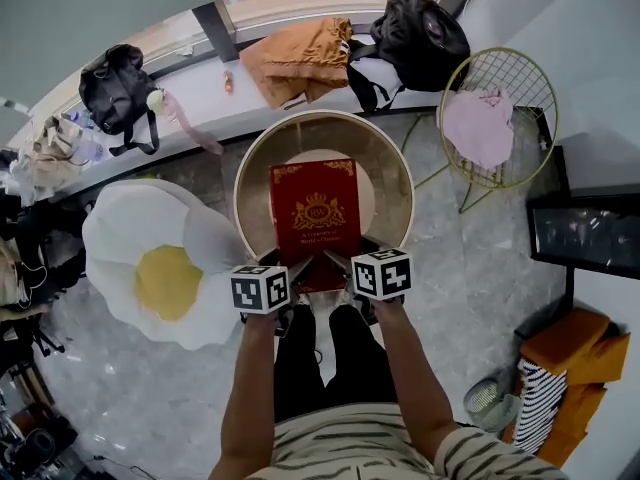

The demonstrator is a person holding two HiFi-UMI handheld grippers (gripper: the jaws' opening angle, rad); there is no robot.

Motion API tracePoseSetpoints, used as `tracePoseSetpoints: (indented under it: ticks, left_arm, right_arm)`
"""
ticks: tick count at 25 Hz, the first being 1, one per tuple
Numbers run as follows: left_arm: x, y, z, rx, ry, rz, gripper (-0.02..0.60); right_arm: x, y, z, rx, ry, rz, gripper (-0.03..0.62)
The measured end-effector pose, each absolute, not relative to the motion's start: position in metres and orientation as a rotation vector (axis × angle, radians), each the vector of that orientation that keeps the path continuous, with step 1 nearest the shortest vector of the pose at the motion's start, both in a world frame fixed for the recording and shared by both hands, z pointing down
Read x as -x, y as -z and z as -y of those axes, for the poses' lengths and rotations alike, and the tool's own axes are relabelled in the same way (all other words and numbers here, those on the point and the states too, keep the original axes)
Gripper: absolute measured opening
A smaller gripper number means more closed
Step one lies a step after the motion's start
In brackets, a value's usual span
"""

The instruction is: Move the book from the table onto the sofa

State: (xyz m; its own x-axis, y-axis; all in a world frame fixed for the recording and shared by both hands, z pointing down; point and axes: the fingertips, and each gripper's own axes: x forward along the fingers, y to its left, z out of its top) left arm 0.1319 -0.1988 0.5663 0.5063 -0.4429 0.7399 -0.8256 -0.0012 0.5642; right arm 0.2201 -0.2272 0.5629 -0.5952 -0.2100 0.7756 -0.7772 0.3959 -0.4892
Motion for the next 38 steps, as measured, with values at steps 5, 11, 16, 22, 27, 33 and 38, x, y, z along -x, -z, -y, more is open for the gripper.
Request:
tracePoseSetpoints:
  ticks: [5, 11, 16, 22, 27, 33, 38]
  left_arm:
    - [-0.130, -0.529, 0.194, -1.633, -0.400, 1.132, 0.334]
    - [-0.125, -0.484, 0.188, -1.645, -0.384, 1.173, 0.334]
    - [-0.122, -0.451, 0.177, -1.652, -0.359, 1.209, 0.334]
    - [-0.115, -0.414, 0.169, -1.665, -0.338, 1.271, 0.334]
    - [-0.110, -0.388, 0.172, -1.689, -0.316, 1.320, 0.334]
    - [-0.100, -0.366, 0.162, -1.678, -0.271, 1.351, 0.334]
    - [-0.084, -0.354, 0.157, -1.660, -0.208, 1.402, 0.334]
  right_arm:
    - [-0.217, -0.526, 0.225, -0.821, -1.144, 2.053, 0.354]
    - [-0.210, -0.482, 0.220, -0.803, -1.109, 2.091, 0.354]
    - [-0.207, -0.449, 0.212, -0.781, -1.080, 2.126, 0.354]
    - [-0.199, -0.412, 0.207, -0.751, -1.030, 2.172, 0.354]
    - [-0.194, -0.386, 0.212, -0.740, -0.983, 2.213, 0.354]
    - [-0.179, -0.363, 0.204, -0.698, -0.956, 2.240, 0.354]
    - [-0.159, -0.348, 0.204, -0.640, -0.885, 2.274, 0.354]
